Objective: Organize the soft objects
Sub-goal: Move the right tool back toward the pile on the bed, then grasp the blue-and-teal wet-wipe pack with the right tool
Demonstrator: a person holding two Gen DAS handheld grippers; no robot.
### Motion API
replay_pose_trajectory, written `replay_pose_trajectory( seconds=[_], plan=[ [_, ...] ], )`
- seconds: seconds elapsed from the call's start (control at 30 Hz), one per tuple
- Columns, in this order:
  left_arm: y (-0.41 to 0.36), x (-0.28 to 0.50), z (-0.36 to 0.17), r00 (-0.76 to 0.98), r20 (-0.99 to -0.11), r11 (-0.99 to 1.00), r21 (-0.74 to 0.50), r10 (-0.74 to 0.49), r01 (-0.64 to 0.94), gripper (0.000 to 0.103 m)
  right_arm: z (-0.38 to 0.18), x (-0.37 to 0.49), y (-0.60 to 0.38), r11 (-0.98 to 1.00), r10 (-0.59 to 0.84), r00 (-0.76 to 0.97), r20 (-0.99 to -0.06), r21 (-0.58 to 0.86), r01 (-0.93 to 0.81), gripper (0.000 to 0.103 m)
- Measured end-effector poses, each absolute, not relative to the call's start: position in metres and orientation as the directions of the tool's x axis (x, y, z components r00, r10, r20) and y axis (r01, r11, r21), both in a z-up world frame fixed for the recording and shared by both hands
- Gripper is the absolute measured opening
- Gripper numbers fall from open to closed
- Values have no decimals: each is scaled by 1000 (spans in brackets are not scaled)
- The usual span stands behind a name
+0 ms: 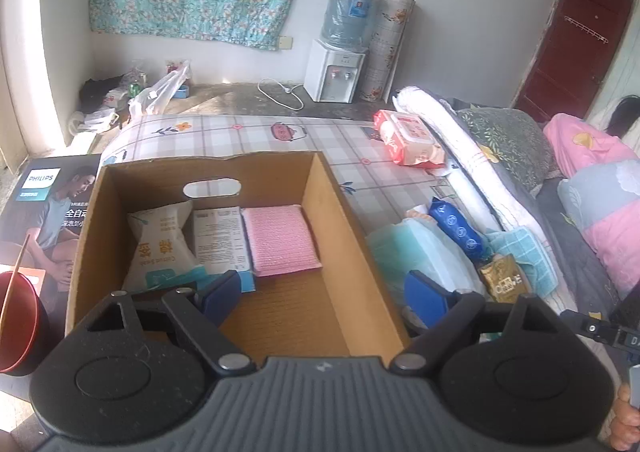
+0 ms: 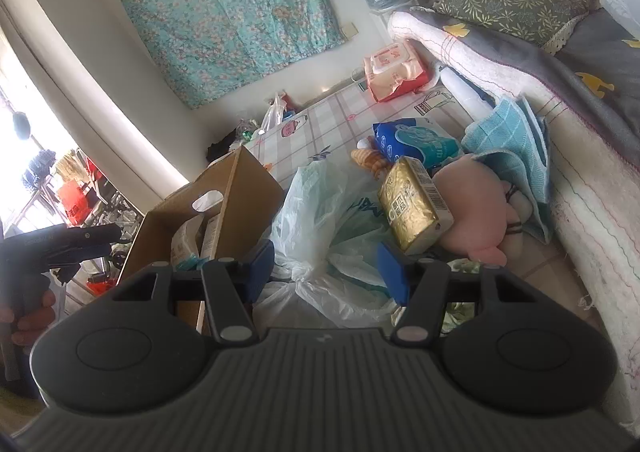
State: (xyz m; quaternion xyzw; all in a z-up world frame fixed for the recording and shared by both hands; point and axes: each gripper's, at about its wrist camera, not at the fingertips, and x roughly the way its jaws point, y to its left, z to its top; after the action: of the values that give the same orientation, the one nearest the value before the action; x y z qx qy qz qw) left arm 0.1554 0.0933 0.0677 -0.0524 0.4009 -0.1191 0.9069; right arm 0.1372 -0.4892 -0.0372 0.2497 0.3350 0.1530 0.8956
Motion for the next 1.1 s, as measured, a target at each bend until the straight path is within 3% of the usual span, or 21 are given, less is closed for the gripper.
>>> replay_pose_trajectory(
  seconds=[0.53, 0.67, 0.8, 0.97, 1.1],
  plan=[
    [-49, 186, 64, 589, -721, 907, -133, -365, 400, 90, -47, 131, -500, 887, 360, 757, -545, 452, -96, 57],
    [-82, 201, 54, 564, -727, 888, -135, -390, 440, 90, -46, 146, -512, 912, 325, 760, -563, 399, -94, 63],
    [-112, 215, 42, 564, -737, 873, -71, -372, 483, 90, -34, 181, -533, 937, 289, 773, -564, 334, -107, 74],
    [-141, 237, 23, 529, -764, 845, -39, -369, 533, 89, -17, 250, -573, 923, 305, 765, -567, 374, -91, 77],
    [-154, 259, 6, 486, -776, 820, -69, -403, 569, 81, -25, 319, -584, 892, 378, 689, -618, 443, -92, 77]
  ],
)
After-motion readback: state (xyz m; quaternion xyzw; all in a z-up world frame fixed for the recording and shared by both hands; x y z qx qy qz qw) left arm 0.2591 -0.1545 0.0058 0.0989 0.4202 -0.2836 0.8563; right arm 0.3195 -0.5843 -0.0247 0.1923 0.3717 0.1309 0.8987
